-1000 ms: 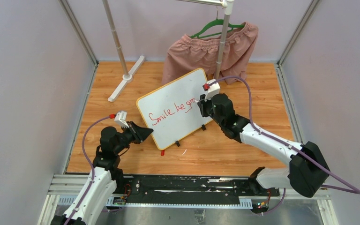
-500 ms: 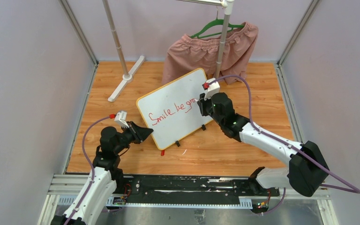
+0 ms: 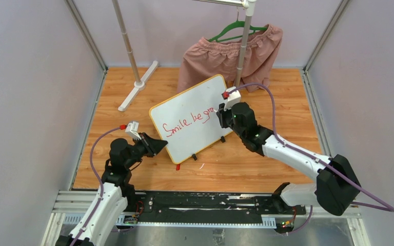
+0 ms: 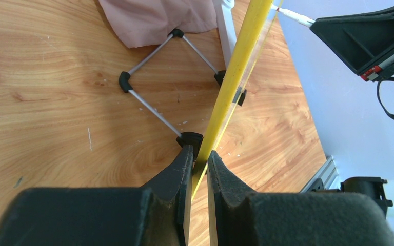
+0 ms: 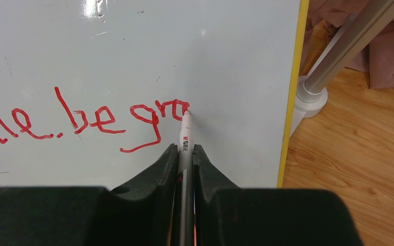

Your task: Write a sentence on the whiteboard

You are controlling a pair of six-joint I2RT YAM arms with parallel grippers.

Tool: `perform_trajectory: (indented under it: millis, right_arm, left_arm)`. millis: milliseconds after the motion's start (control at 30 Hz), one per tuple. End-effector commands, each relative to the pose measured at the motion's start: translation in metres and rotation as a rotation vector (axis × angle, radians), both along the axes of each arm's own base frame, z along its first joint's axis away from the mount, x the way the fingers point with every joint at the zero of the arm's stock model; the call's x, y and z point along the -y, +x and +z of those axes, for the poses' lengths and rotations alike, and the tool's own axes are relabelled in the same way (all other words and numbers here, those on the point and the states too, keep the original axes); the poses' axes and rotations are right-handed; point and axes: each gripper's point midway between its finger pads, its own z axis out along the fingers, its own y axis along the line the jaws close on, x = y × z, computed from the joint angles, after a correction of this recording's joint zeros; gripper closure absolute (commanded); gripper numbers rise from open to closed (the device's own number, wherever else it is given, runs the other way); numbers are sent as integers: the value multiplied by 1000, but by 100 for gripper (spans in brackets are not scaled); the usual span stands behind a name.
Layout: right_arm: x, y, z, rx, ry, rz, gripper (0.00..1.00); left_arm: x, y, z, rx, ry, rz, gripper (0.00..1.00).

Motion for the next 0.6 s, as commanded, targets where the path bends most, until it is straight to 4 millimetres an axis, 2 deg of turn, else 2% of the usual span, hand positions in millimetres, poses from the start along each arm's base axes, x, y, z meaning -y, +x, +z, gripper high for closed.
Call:
perform_trajectory:
  millis: [0, 200, 300, 400, 567]
  right_arm:
    - [10, -1, -5, -11, -8, -30, 100]
    - [15, 0, -2, -2, -16, -51, 100]
    - [12, 0, 6, 9, -1, -40, 100]
    - [7, -3, 21, 43, 53, -12, 100]
    - [3, -6, 60, 122, 156, 22, 100]
  left_arm:
    - [-1, 0, 0, -11, 10, 5, 100]
    - [0, 0, 0, -11, 10, 4, 100]
    - [0, 0, 1, -9, 10, 3, 100]
    - [0, 0, 1, -9, 10, 4, 100]
    - [0, 0, 1, -9, 10, 3, 100]
